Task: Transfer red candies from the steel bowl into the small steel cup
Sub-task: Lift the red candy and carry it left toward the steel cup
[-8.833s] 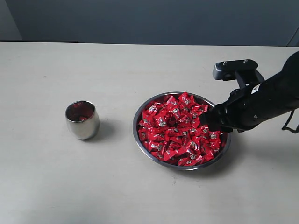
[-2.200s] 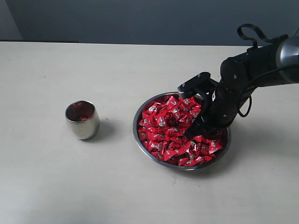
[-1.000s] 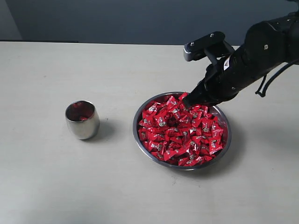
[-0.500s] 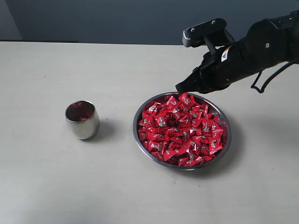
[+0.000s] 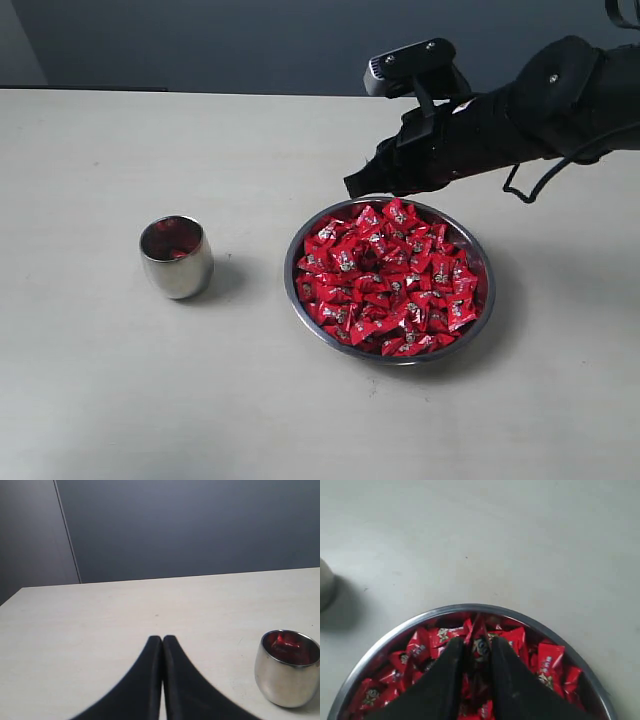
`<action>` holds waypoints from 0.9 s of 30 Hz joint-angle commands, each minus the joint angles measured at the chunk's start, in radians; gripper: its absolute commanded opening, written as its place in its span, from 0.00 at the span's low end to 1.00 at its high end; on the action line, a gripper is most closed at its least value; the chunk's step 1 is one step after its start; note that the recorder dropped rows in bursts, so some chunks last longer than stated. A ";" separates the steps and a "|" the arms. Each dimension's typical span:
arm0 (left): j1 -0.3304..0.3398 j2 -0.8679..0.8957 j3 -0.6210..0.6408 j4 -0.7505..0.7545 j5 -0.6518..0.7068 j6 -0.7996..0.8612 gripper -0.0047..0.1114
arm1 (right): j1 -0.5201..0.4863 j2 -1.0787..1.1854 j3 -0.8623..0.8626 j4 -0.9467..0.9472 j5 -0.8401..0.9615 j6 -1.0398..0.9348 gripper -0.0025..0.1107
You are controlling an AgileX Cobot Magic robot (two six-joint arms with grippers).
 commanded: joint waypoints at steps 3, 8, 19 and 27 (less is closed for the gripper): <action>0.001 -0.004 0.004 0.001 -0.006 -0.001 0.04 | -0.001 0.031 -0.035 0.207 0.018 -0.209 0.02; 0.001 -0.004 0.004 0.001 -0.006 -0.001 0.04 | -0.001 0.057 -0.081 0.231 0.053 -0.209 0.02; 0.001 -0.004 0.004 0.001 -0.004 -0.001 0.04 | 0.063 0.145 -0.216 0.236 0.117 -0.228 0.02; 0.001 -0.004 0.004 0.001 -0.004 -0.001 0.04 | 0.100 0.233 -0.339 0.297 0.173 -0.231 0.02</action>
